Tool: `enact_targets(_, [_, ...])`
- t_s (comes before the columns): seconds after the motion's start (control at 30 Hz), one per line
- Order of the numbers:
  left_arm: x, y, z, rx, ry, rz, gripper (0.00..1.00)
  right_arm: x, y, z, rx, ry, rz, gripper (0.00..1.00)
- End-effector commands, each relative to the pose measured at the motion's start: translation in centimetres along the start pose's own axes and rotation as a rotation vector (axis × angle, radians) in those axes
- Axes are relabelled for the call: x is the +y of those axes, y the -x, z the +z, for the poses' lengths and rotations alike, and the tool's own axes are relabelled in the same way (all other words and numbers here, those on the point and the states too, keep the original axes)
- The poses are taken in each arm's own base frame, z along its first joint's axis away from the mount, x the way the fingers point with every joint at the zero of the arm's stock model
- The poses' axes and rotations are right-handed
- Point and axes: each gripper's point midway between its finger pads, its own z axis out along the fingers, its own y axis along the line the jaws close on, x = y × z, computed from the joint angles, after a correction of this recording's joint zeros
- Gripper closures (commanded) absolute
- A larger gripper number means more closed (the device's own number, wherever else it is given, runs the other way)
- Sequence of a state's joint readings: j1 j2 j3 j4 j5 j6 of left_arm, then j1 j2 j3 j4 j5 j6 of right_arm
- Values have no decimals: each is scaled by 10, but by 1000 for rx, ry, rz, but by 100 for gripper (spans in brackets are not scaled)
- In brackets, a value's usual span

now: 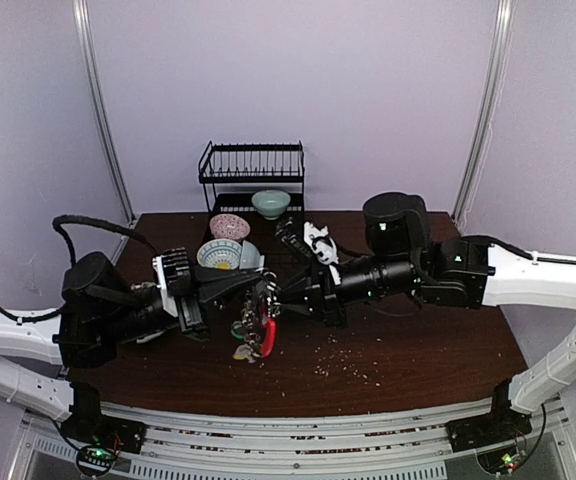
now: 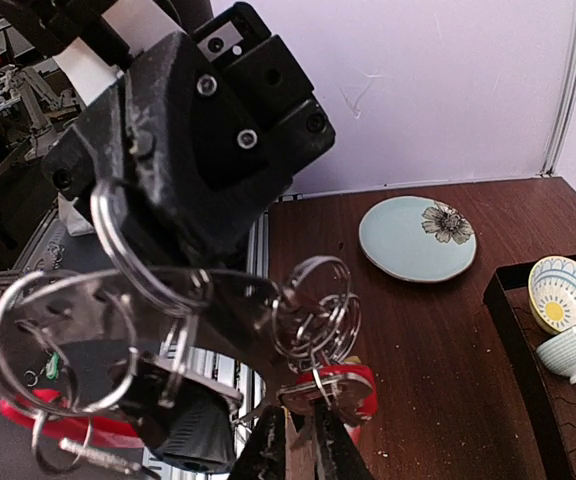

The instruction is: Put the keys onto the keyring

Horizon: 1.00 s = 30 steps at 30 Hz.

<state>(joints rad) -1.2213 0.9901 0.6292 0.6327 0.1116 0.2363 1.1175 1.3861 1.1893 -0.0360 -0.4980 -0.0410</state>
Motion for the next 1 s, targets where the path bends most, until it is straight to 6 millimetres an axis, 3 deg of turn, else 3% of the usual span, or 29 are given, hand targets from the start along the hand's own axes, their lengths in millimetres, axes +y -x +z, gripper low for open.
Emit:
enact_targets(0.0, [11, 43, 3, -134, 22, 15, 100, 3, 4, -1, -34, -1, 10, 89])
enact_targets(0.27, [13, 39, 3, -140, 47, -9, 100, 2, -1, -8, -46, -23, 7, 86])
enact_targets(0.63, [17, 18, 6, -53, 85, -14, 100, -9, 31, -63, -153, -211, -122, 76])
enact_targets(0.97, [10, 19, 12, -61, 39, 2, 100, 15, 64, -44, -174, -34, -282, 80])
